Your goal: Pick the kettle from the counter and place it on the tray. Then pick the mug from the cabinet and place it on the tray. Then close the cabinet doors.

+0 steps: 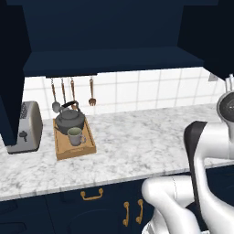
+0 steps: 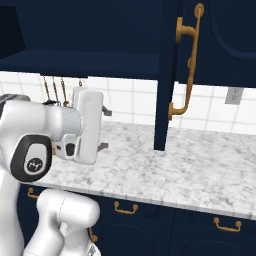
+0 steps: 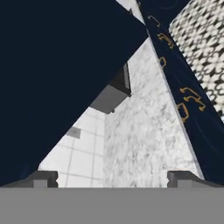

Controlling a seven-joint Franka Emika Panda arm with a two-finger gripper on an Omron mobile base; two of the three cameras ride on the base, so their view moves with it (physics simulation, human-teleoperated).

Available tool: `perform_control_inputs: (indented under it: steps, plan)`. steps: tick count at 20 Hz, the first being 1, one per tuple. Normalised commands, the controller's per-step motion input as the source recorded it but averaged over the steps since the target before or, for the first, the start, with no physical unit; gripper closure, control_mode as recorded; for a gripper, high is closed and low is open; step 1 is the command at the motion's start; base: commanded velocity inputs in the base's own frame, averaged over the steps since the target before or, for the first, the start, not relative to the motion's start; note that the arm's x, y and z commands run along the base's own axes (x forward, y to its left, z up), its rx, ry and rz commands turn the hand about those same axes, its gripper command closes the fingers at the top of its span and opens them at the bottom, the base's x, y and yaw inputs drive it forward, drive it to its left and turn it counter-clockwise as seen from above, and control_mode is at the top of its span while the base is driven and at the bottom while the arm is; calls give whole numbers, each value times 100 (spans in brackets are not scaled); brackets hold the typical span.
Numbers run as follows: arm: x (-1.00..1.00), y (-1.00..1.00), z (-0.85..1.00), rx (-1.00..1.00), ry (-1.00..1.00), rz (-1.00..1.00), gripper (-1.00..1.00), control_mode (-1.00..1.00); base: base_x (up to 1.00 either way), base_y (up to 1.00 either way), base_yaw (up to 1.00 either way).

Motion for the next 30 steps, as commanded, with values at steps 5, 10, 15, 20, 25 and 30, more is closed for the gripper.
perform_control_inputs:
  steps: [5, 10, 15, 20, 25, 30]
  plan:
    - [-38, -65, 8, 0, -14, 0, -100, -100, 0, 0, 0]
    - [-35, -55, 19, -1, -18, 0, -100, -100, 0, 0, 0]
    - [-30, -51, 26, 0, -6, 0, -100, -100, 0, 0, 0]
    - [-17, -51, 22, 0, -5, 0, -100, -100, 0, 0, 0]
    - [-6, -47, 23, 0, -6, -1, -100, -100, 0, 0, 0]
    - [-21, -19, 8, 0, -8, -1, -100, -100, 0, 0, 0]
